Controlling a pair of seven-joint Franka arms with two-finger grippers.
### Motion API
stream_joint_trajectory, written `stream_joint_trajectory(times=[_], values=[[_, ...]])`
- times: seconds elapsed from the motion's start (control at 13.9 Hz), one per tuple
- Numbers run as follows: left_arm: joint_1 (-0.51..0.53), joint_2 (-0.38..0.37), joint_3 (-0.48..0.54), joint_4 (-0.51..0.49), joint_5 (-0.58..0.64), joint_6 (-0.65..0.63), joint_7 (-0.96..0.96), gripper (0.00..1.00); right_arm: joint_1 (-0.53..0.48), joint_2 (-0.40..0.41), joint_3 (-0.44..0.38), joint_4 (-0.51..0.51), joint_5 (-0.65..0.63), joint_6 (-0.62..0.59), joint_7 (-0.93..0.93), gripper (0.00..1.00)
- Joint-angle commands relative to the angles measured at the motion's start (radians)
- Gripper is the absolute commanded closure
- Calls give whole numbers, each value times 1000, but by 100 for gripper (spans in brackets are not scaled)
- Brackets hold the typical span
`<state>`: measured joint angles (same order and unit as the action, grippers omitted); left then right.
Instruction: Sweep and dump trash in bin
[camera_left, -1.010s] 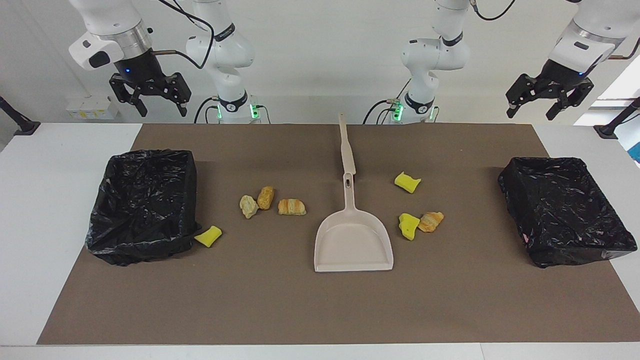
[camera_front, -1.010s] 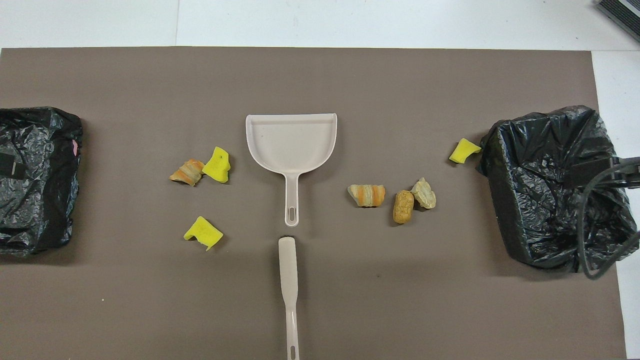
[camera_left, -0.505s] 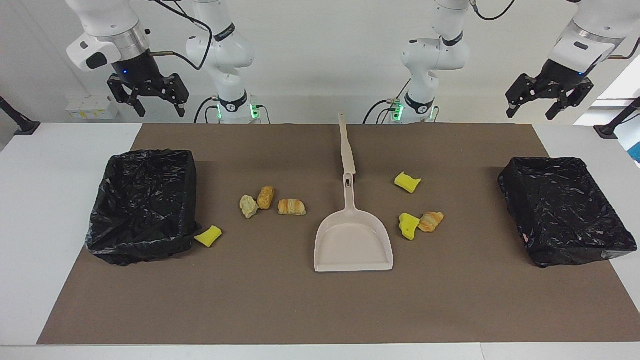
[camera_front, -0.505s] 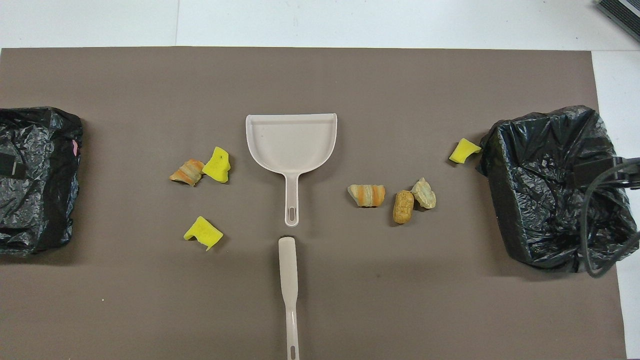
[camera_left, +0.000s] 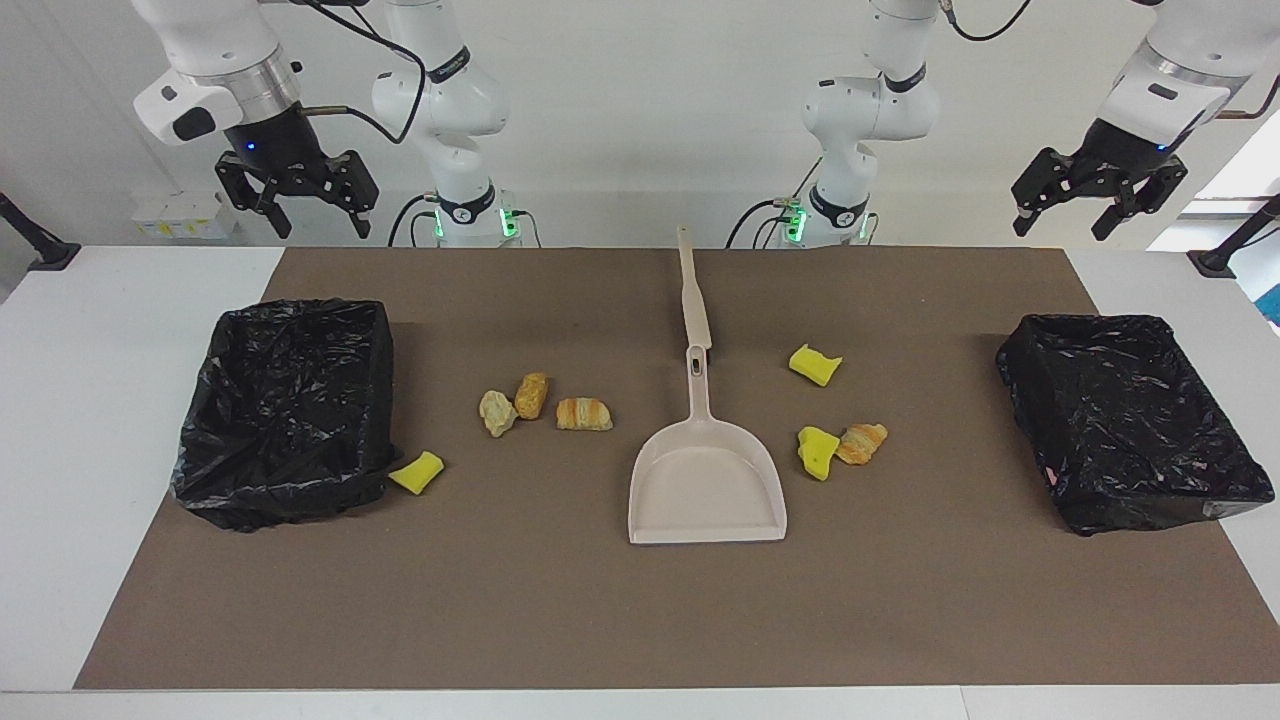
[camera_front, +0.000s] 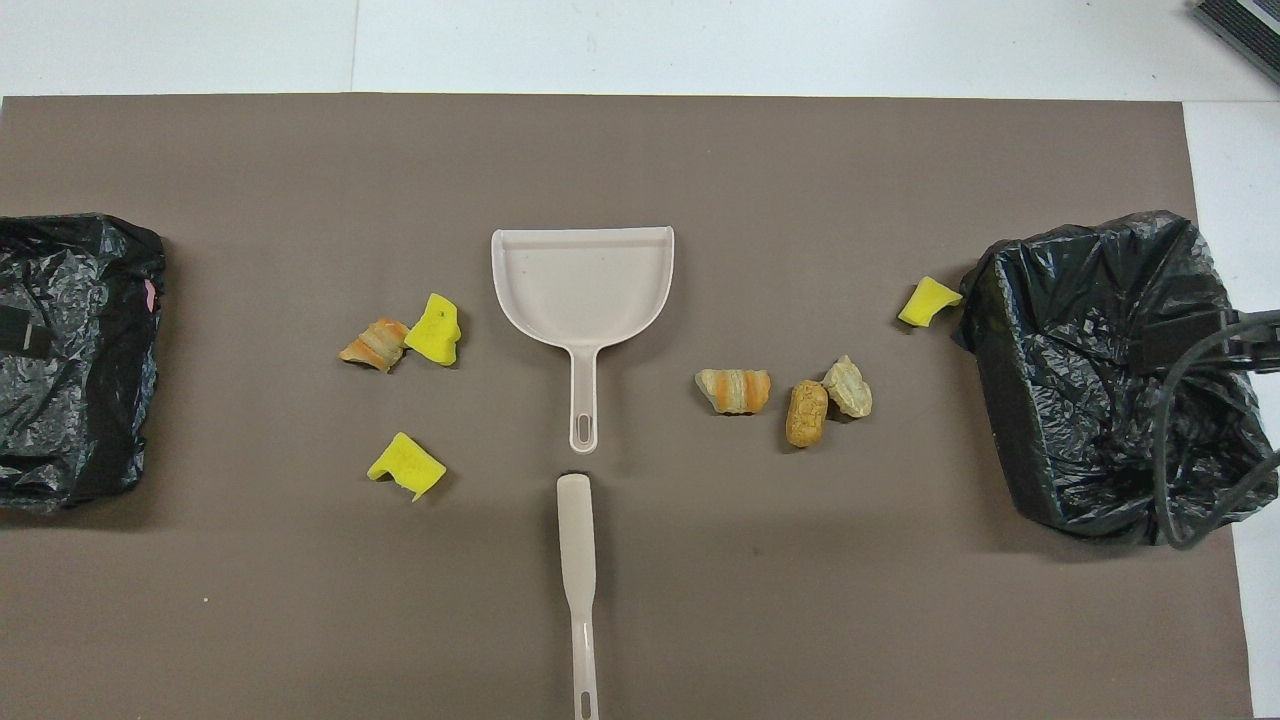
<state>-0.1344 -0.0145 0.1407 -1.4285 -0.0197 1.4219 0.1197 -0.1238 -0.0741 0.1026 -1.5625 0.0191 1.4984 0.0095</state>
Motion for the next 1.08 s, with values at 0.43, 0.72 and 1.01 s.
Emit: stream_joint_trajectory(times=[0.43,0.72,1.01], values=[[-4,-13,-4,-4,12,-15,-5,0,1,-15,3,-25,15,17,17,0],[-4,-13,-4,-4,10,-18,-8,0,1,-16,5,-31,15,20,18,0],[-2,-12,-3,-4,10,0,-2,0,3,-18,45,-33,16,28,26,0]])
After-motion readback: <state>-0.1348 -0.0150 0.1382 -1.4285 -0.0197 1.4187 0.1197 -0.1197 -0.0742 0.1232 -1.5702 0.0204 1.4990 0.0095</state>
